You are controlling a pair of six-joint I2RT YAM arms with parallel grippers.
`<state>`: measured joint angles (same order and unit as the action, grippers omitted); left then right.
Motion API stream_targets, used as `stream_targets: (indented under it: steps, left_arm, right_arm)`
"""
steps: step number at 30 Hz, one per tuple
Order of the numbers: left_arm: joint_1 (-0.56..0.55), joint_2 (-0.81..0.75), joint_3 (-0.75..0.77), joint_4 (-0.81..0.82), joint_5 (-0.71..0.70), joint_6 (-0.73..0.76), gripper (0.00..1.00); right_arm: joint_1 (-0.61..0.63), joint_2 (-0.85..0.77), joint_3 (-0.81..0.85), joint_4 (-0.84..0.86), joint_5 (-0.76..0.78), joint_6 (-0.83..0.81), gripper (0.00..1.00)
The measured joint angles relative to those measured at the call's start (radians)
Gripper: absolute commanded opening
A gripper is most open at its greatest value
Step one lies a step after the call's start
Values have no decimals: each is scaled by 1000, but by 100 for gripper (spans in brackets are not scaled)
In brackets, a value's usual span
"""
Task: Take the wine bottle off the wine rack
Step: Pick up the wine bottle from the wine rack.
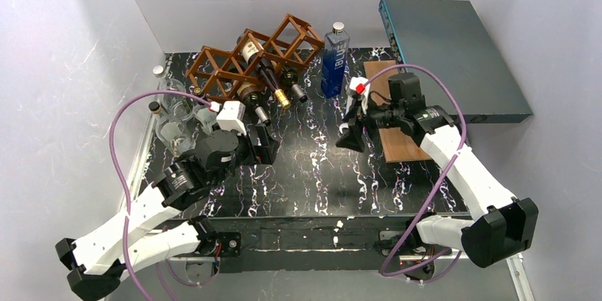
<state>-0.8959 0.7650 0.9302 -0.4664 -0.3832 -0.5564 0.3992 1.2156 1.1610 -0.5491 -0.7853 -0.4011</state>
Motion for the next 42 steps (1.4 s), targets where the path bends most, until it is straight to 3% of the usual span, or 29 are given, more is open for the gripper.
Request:
stream_targets:
  steps: [7,10,18,30,42]
  left_arm:
    - [15,120,-5,50,-168,-50,88]
    - [51,201,-5,94,-198,-53,82]
    - [229,386,-6,247,-174,-68,75]
    - [333,655,-5,475,-141,-31,70]
    - [411,834,35,556,-113,-27,64]
  right_arm:
    - [0,-12,-162,34,-18,-55,98]
    - [0,-11,-198,43,-27,-88,98]
    - [37,58,-258,89,-31,-161,98]
    - [44,114,-293,108,-23,-241,98]
    - [44,136,-294,109,-2,-285,98]
